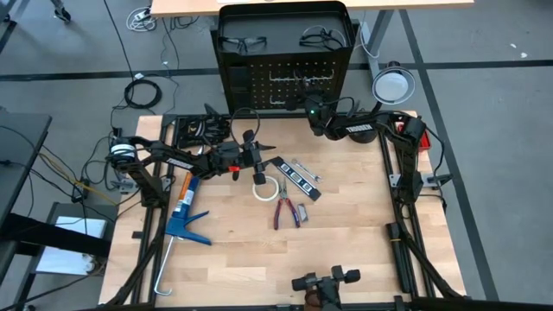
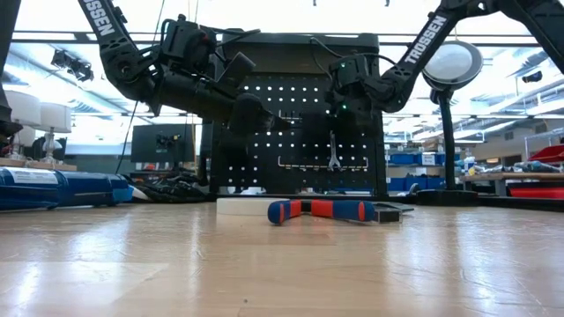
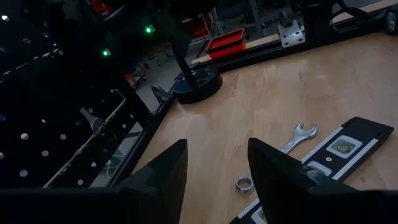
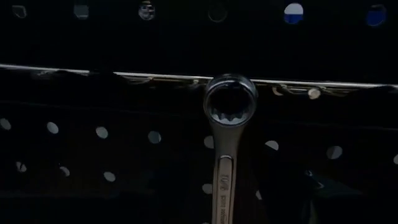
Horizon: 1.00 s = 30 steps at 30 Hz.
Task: Hang tools onto peg board
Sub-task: Unhang the silver wrench from the black peg board
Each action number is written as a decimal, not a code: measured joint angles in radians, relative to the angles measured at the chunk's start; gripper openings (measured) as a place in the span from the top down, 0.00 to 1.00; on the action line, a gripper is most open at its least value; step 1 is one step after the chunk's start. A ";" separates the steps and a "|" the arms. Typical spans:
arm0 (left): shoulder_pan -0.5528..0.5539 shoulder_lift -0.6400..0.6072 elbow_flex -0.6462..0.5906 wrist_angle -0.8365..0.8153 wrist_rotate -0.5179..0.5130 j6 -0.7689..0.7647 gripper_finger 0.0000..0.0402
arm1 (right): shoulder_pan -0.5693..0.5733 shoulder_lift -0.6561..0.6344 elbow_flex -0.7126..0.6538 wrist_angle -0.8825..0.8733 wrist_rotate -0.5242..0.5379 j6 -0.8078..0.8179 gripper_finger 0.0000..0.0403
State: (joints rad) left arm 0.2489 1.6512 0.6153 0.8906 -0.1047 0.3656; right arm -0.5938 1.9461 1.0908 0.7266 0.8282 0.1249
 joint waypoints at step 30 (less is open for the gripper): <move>0.000 0.000 0.000 -0.014 0.000 0.000 0.57 | 0.005 0.060 0.013 0.108 0.051 -0.102 0.63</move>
State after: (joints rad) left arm 0.2488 1.6512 0.6155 0.8770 -0.1043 0.3660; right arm -0.5888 2.0056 1.1034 0.8345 0.8794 0.0231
